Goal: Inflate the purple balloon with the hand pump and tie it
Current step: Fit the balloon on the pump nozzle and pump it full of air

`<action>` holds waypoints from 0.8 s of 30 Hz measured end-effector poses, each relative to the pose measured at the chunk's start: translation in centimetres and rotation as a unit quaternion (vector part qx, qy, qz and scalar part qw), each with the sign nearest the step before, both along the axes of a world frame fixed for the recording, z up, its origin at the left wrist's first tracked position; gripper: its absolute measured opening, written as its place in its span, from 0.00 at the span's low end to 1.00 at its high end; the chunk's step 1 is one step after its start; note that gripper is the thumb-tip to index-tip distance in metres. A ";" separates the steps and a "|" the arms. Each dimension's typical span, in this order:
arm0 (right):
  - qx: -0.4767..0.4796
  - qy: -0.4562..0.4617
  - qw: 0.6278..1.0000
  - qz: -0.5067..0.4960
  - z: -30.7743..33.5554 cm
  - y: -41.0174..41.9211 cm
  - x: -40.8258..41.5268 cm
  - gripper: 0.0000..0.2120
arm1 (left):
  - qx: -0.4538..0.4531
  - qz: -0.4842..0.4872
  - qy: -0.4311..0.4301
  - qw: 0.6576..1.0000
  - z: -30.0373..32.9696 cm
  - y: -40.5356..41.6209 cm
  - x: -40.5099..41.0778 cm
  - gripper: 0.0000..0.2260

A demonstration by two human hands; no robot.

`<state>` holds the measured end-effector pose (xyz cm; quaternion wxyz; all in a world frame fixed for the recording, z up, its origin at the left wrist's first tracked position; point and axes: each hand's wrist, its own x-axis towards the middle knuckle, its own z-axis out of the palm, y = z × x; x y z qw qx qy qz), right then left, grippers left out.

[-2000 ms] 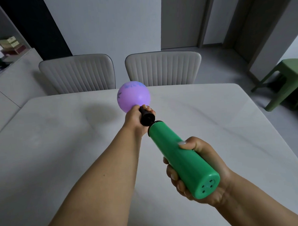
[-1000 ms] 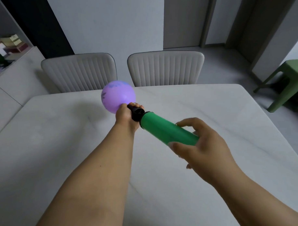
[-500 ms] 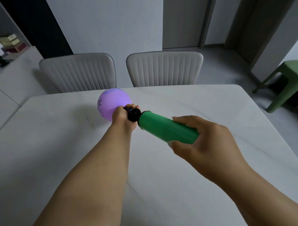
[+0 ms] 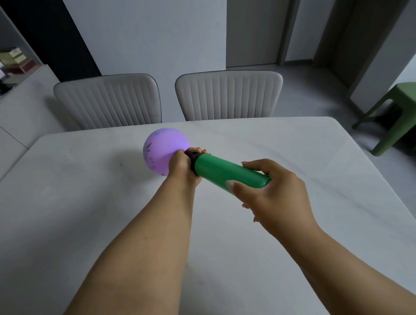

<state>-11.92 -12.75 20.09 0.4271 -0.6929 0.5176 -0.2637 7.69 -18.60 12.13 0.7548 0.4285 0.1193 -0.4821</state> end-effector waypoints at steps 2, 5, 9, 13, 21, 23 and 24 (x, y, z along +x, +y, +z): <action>-0.005 0.003 1.000 0.005 0.4 0.2 -0.7 0.19 | 0.005 0.008 0.002 1.000 0.1 -0.1 0.4 0.16; -0.017 0.001 1.000 0.013 1.4 0.8 -2.1 0.18 | -0.002 0.021 -0.007 1.000 0.0 0.0 2.1 0.15; -0.049 0.013 0.998 0.023 2.1 1.5 -2.8 0.18 | -0.021 0.028 0.013 0.999 -0.4 0.5 3.3 0.16; -0.082 0.039 0.996 0.015 1.7 1.1 -1.1 0.18 | -0.016 0.007 0.026 1.000 0.5 0.0 0.8 0.17; -0.096 0.055 0.994 0.020 1.3 0.6 -0.7 0.19 | 0.002 -0.021 0.004 1.000 0.6 0.2 0.1 0.16; -0.097 0.051 0.994 0.016 1.7 0.8 -1.7 0.19 | -0.004 -0.006 0.021 1.000 0.3 0.1 0.8 0.16; -0.099 0.048 0.994 0.013 2.0 1.1 -2.1 0.18 | -0.009 0.005 0.023 1.000 0.1 0.1 1.4 0.16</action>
